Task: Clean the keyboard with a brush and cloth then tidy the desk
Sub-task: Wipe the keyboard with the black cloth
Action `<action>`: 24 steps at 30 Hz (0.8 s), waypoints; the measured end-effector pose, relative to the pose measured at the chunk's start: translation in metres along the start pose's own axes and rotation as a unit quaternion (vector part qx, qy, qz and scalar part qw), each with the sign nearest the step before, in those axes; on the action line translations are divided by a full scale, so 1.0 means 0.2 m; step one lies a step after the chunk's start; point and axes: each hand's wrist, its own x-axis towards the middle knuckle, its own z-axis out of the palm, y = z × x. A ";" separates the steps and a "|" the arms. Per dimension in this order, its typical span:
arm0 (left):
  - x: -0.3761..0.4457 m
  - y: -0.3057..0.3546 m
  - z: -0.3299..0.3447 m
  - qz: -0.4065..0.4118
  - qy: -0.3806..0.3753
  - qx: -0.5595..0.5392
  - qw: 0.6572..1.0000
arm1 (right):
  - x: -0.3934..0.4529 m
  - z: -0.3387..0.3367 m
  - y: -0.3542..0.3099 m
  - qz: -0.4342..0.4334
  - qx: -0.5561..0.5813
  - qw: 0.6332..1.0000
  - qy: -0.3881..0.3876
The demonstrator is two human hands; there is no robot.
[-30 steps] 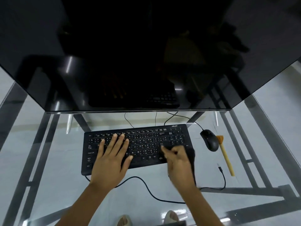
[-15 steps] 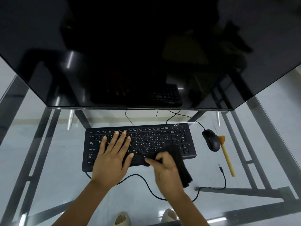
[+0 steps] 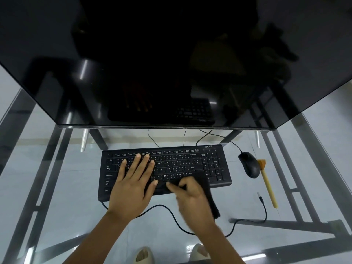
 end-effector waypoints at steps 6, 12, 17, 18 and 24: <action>0.00 -0.01 0.00 -0.003 -0.012 0.006 1.000 | 0.13 -0.30 0.36 0.234 -0.048 0.955 0.176; 0.00 -0.01 0.00 -0.003 -0.006 0.004 1.000 | 0.24 -0.06 0.11 0.115 -0.031 0.990 0.077; 0.00 -0.01 0.00 0.004 -0.002 0.002 1.000 | 0.30 -0.25 0.32 0.182 -0.105 0.972 0.110; 0.00 -0.01 0.00 0.004 -0.003 0.001 1.000 | 0.33 -0.29 0.38 0.251 -0.086 0.956 0.128; 0.00 -0.01 0.00 0.005 -0.010 0.003 1.000 | 0.43 -0.13 0.27 0.205 -0.033 0.970 0.127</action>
